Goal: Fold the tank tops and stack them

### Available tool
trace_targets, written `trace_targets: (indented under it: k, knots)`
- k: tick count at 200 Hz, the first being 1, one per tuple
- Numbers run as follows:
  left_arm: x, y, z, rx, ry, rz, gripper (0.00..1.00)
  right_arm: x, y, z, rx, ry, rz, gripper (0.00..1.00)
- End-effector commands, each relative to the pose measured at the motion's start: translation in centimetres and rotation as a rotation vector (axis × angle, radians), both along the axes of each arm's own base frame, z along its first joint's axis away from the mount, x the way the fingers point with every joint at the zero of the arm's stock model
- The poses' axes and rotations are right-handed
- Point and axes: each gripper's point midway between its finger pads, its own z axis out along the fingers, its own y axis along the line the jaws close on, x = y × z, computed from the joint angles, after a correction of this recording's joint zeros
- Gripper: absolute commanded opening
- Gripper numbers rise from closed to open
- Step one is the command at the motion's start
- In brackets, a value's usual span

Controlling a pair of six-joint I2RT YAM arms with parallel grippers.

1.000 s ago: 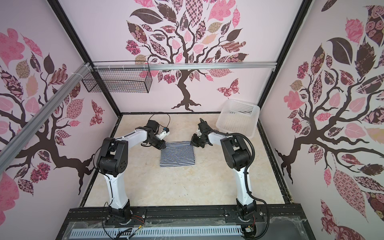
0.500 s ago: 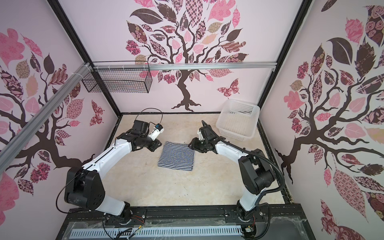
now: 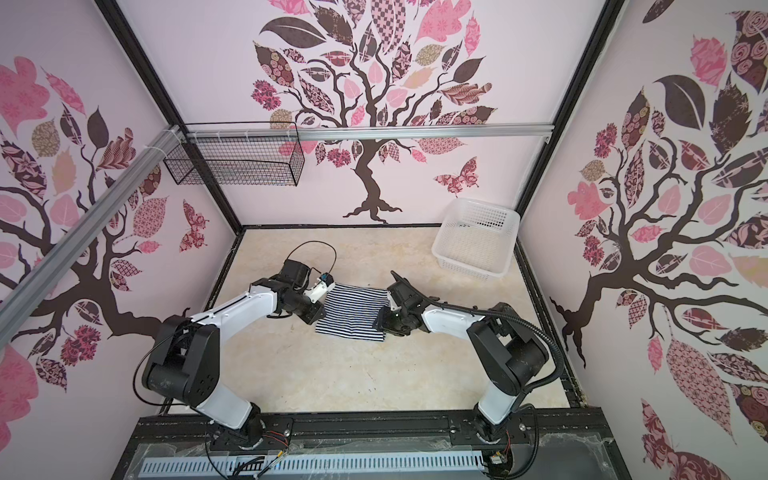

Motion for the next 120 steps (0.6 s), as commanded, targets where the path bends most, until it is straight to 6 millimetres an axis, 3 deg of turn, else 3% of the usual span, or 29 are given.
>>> trace_targets:
  k: [1,55,96,120]
  knots:
    - [0.0,0.5,-1.1,0.025,0.005,-0.002,0.23,0.0,-0.1,1.0,0.003,-0.029,-0.022,0.46]
    - [-0.6,0.3,-2.7,0.03,0.063,-0.003,0.22,-0.1,-1.7,0.5,-0.072,-0.033,-0.052,0.41]
    - [-2.3,0.0,-3.9,0.043,0.097,-0.023,0.22,0.9,-2.9,4.4,-0.169,-0.147,-0.074,0.45]
    - [-3.3,-0.3,-4.1,0.034,0.116,-0.028,0.22,1.1,-2.0,6.6,-0.122,-0.184,-0.063,0.46]
